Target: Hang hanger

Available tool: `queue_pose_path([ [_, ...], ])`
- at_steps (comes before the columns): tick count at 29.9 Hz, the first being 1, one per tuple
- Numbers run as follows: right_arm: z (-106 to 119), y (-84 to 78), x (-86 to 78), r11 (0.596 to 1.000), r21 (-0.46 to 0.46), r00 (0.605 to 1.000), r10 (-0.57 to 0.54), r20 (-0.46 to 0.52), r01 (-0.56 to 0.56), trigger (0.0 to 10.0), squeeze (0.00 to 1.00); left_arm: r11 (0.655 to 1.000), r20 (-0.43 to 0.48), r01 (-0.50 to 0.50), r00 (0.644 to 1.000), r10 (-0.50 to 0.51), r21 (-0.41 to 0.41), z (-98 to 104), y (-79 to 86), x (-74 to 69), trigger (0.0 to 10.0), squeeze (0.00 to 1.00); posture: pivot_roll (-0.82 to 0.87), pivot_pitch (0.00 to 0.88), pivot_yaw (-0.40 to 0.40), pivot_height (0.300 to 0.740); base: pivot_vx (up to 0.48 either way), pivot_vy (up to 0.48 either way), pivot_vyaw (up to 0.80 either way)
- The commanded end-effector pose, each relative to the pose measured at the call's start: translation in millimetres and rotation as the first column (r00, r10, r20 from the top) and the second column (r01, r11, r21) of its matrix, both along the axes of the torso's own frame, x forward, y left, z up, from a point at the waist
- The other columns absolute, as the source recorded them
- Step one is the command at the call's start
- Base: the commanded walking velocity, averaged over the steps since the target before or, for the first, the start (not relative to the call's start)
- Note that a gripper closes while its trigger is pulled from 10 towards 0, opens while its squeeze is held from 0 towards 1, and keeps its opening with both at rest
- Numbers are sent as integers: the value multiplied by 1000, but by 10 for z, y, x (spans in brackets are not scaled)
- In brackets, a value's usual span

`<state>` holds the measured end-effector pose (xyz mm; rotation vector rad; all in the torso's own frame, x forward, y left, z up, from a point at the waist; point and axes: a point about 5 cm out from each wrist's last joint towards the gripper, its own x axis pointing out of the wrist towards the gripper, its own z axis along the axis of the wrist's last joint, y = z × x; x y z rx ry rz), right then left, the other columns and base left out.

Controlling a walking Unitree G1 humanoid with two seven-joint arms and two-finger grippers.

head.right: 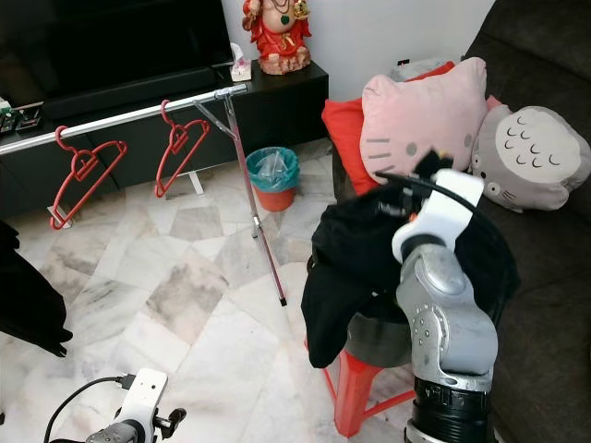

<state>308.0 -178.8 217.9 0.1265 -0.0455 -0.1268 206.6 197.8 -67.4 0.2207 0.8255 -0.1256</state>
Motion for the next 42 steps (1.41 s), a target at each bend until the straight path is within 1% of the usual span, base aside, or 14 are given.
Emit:
queue_pose_path([
  [1,273,124,-32,998,-24,987,54,151,-51,10000,0,1000,-7,-5,1000,5,0,5,30,6,10000,0,-92,0,104,740,0,0,0],
  [2,346,167,-47,996,-25,976,85,198,-82,10000,0,1000,-8,-4,1000,4,-2,5,28,6,10000,0,-92,0,104,740,0,0,0],
  [3,346,167,-47,996,-25,976,85,198,-82,10000,0,1000,-8,-4,1000,4,-2,5,28,6,10000,0,-92,0,104,740,0,0,0],
  [5,388,247,-72,986,-114,960,150,238,-125,10000,0,1000,-9,-3,1000,3,-6,6,23,9,10000,0,-95,0,105,740,0,0,0],
  [10,446,355,-112,971,-153,930,224,293,-185,10000,0,1000,-10,-3,1000,2,-9,4,13,10,10000,0,-97,0,105,740,0,0,0],
  [13,516,567,-186,919,-240,859,382,340,-313,10000,0,1000,-15,-4,1000,4,-10,-4,8,-2,10000,0,-98,0,104,740,0,0,0],
  [15,452,747,-250,850,-310,801,514,306,-427,10000,0,1000,-15,-6,1000,6,-12,-5,5,-1,10000,0,-96,0,102,740,0,0,0],
  [16,421,776,-261,836,-320,792,534,296,-445,10000,0,1000,-16,-8,1000,7,-13,-5,4,-2,10000,0,-96,0,102,740,0,0,0],
  [17,385,786,-260,833,-320,793,539,285,-451,10000,0,1000,-16,-9,1000,9,-15,-6,2,-2,10000,0,-94,0,101,740,0,0,0],
  [20,259,726,-207,856,-293,827,499,259,-425,10000,0,1000,-16,-12,1000,12,-17,-6,2,-1,10000,0,-93,0,100,740,0,0,0],
  [21,180,637,-163,883,-278,865,445,231,-379,10000,0,1000,-16,-14,1000,14,-17,-7,1,-2,10000,0,-89,0,101,740,0,0,0],
  [23,160,609,-151,890,-270,874,430,228,-367,10000,0,999,-14,-22,1000,21,-24,-5,2,-1,10000,0,-90,0,102,740,0,0,0],
  [35,149,588,-154,894,-264,868,426,256,-362,10000,0,996,-18,-87,996,86,-27,-16,109,-52,10000,0,-70,0,95,740,0,0,0],
  [42,119,592,-147,895,-257,870,426,249,-365,10000,0,996,-39,-87,996,86,-30,-57,97,-125,10000,0,-65,0,93,740,0,319,0],
])
